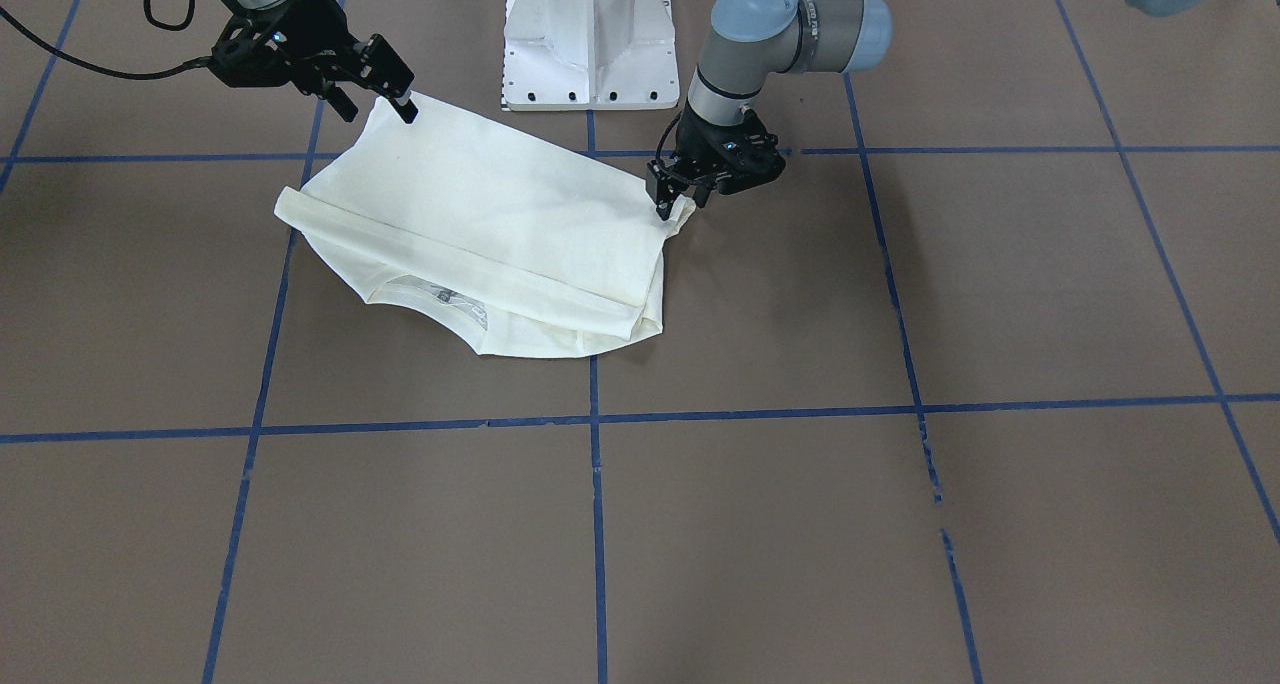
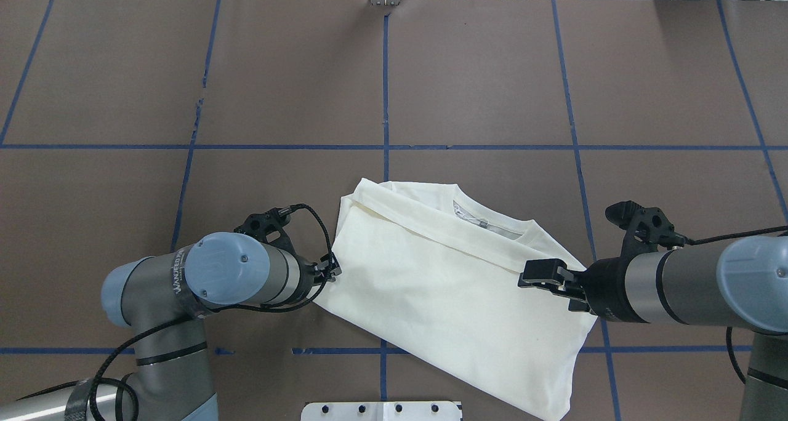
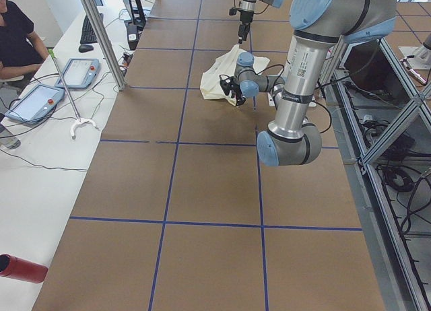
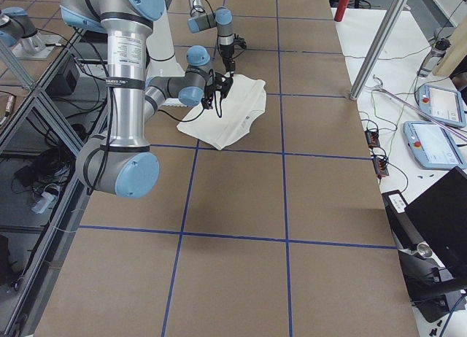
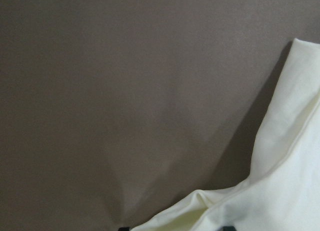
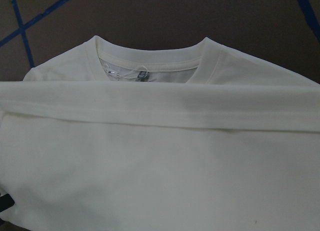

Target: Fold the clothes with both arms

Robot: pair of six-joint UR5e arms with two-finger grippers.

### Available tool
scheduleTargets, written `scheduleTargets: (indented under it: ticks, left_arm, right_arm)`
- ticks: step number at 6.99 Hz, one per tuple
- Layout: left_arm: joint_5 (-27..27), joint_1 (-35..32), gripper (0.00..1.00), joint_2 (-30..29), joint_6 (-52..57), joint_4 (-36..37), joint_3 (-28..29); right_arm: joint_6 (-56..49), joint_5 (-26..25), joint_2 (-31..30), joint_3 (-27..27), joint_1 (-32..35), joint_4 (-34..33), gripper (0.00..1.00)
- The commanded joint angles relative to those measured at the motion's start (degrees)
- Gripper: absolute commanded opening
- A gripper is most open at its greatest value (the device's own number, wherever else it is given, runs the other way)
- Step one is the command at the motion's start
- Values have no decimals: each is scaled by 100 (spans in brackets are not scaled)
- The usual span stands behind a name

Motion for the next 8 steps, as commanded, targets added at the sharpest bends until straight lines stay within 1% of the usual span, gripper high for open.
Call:
scheduleTargets:
  ticks: [1, 2, 5, 6, 8]
  left_arm:
    - [-12, 0, 32, -14, -7, 10, -1]
    - [-20, 9, 0, -5, 2, 1, 7]
    - [-38, -104, 0, 13, 72, 36, -124]
    - [-38, -349, 0, -5, 159, 184, -55]
    - [-55, -1077, 0, -92, 668, 229, 59]
  right_arm:
    - [-4, 9, 1, 0, 32, 0, 100]
    - [-4, 9, 1, 0, 41, 0, 100]
    - [-4, 9, -16, 0, 85, 0, 100]
    - [-4, 9, -16, -9, 85, 0, 100]
    - [-4, 9, -25, 0, 93, -9, 100]
